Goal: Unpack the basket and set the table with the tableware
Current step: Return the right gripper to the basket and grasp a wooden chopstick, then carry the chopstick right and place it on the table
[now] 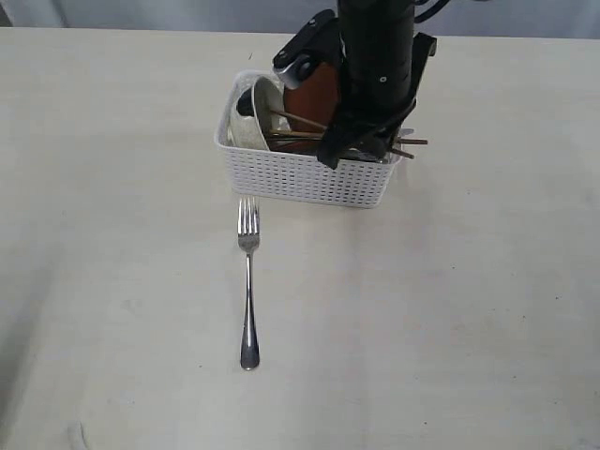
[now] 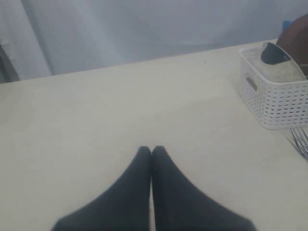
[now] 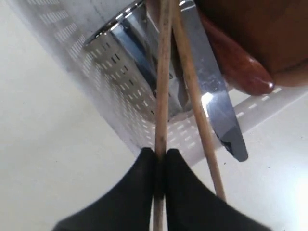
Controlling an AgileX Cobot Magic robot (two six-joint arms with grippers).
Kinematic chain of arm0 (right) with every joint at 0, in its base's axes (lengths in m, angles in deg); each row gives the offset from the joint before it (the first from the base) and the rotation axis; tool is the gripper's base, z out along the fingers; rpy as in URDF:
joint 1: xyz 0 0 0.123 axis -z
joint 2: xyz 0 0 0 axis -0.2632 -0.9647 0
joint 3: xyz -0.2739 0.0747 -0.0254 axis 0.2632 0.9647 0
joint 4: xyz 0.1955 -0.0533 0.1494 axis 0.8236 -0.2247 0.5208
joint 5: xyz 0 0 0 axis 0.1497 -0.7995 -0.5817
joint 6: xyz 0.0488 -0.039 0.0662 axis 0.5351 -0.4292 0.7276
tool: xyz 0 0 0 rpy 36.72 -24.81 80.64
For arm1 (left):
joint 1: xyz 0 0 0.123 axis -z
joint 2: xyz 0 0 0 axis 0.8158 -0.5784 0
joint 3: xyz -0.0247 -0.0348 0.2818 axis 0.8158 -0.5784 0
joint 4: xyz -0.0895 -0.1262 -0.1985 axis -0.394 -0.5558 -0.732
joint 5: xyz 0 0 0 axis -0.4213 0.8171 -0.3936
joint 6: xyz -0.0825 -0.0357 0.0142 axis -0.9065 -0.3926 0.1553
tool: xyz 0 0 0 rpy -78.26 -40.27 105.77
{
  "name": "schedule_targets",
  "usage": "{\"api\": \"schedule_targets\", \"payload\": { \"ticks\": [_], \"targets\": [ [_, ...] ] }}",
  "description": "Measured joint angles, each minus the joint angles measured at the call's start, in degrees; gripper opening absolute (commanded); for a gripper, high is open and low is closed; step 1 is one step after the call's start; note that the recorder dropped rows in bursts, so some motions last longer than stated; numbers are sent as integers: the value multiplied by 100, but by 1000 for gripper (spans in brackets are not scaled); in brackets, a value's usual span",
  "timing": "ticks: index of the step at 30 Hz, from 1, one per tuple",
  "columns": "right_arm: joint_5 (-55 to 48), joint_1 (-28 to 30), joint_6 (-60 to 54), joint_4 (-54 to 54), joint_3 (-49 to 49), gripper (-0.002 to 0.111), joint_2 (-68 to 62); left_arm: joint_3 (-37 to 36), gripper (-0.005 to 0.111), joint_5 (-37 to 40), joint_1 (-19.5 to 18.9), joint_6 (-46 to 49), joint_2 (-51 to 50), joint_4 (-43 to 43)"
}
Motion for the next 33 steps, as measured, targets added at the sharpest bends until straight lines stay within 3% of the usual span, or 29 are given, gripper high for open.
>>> {"api": "schedule_targets", "payload": {
  "ticks": [16, 25, 28, 33],
  "targets": [
    [-10, 0, 63, 285, 47, 0, 1141, 0, 0, 0, 0, 0, 0, 0],
    [-1, 14, 1271, -326, 866, 0, 2404, 0, 0, 0, 0, 0, 0, 0],
    [-1, 230, 2042, -599, 1341, 0, 2756, 0, 0, 0, 0, 0, 0, 0],
    [-1, 1104, 2706, -484, 2186, 0, 3040, 0, 0, 0, 0, 0, 0, 0]
  ]
}}
